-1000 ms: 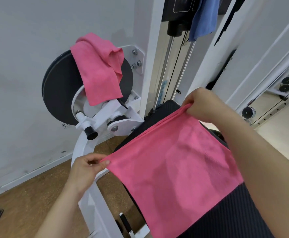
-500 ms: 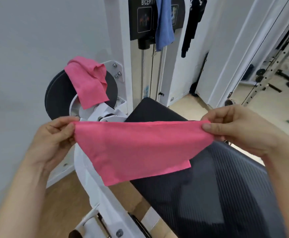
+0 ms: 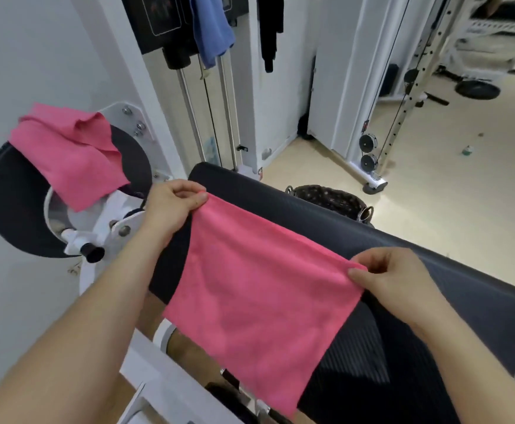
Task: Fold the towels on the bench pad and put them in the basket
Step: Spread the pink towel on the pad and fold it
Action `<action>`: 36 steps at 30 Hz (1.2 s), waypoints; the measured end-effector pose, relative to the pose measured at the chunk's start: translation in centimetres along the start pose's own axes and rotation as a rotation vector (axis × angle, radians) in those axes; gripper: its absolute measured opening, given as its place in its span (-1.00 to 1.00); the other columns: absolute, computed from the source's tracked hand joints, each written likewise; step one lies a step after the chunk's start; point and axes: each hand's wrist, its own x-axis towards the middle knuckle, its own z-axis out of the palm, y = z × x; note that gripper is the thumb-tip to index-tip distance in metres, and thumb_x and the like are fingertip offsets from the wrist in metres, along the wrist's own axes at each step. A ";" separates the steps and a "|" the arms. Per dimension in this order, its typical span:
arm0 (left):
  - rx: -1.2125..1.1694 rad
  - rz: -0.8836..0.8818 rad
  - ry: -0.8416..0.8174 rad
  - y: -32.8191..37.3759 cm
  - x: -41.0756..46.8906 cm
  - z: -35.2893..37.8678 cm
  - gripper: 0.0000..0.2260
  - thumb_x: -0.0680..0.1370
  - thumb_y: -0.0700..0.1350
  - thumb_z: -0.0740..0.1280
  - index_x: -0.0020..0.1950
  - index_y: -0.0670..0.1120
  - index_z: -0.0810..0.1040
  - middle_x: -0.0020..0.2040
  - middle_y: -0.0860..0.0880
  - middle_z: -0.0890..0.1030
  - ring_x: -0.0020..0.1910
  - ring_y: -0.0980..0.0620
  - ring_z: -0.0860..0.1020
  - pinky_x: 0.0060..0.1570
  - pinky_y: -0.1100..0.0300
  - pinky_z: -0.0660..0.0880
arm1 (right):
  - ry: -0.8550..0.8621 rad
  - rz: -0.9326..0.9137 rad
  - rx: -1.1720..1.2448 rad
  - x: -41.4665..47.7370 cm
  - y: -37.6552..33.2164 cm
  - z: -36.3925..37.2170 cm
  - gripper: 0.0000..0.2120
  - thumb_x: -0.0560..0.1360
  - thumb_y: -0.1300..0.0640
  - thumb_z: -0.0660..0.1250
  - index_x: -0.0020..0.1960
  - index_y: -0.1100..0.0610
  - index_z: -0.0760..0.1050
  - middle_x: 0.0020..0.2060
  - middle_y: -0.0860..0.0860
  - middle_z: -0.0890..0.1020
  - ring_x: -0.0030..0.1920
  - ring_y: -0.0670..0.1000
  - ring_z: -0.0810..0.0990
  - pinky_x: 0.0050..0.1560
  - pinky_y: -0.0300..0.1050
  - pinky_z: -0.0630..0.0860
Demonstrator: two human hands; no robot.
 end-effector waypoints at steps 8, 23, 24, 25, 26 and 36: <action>0.034 0.094 0.013 -1.7 4.9 7.2 -0.86 0.43 -0.18 0.50 -0.12 0.07 0.69 -0.15 0.08 0.70 -0.10 0.15 0.63 0.04 0.27 0.52 | 0.283 0.036 -0.353 3.2 1.1 0.0 -0.88 0.41 0.13 0.41 -0.25 -0.07 0.57 -0.36 -0.20 0.55 -0.24 -0.03 0.51 -0.29 -0.15 0.35; 0.096 0.052 0.178 -1.9 6.5 8.8 -0.91 0.42 -0.13 0.50 -0.11 0.02 0.68 -0.23 0.11 0.65 -0.23 0.19 0.59 0.07 0.15 0.57 | 0.443 -0.045 -0.329 6.0 1.1 0.2 -0.86 0.46 0.19 0.28 -0.08 0.08 0.61 -0.18 0.04 0.61 -0.17 0.09 0.51 -0.21 -0.10 0.35; 0.086 0.043 0.170 -2.0 6.4 8.7 -0.89 0.42 -0.12 0.50 -0.08 0.01 0.67 -0.23 0.11 0.64 -0.23 0.19 0.58 0.08 0.15 0.57 | 0.443 -0.048 -0.337 6.2 1.0 0.3 -0.85 0.46 0.18 0.27 -0.06 0.09 0.61 -0.16 0.05 0.61 -0.15 0.12 0.53 -0.20 -0.09 0.36; 0.064 0.036 0.154 -2.1 6.2 8.4 -0.86 0.42 -0.12 0.51 -0.05 0.02 0.65 -0.23 0.10 0.64 -0.23 0.18 0.58 0.09 0.14 0.56 | 0.441 -0.049 -0.352 6.4 0.9 0.3 -0.84 0.47 0.18 0.26 -0.03 0.10 0.61 -0.14 0.06 0.61 -0.14 0.12 0.53 -0.20 -0.09 0.35; 0.039 0.030 0.136 -2.2 6.0 8.1 -0.82 0.42 -0.11 0.51 -0.02 0.04 0.62 -0.21 0.09 0.63 -0.22 0.17 0.57 0.08 0.14 0.56 | 0.441 -0.056 -0.368 6.5 0.9 0.5 -0.82 0.47 0.18 0.26 0.00 0.10 0.60 -0.12 0.07 0.60 -0.14 0.12 0.53 -0.20 -0.10 0.34; 0.263 -0.127 0.074 -10.8 -9.8 -1.1 -0.85 0.52 -0.11 0.41 0.08 0.03 0.60 -0.04 0.11 0.60 -0.06 0.16 0.55 -0.10 0.30 0.47 | -0.047 -0.180 -0.515 -4.0 3.0 4.2 -0.94 0.45 0.03 0.33 -0.20 -0.04 0.52 -0.36 -0.14 0.59 -0.30 -0.07 0.56 -0.26 -0.06 0.51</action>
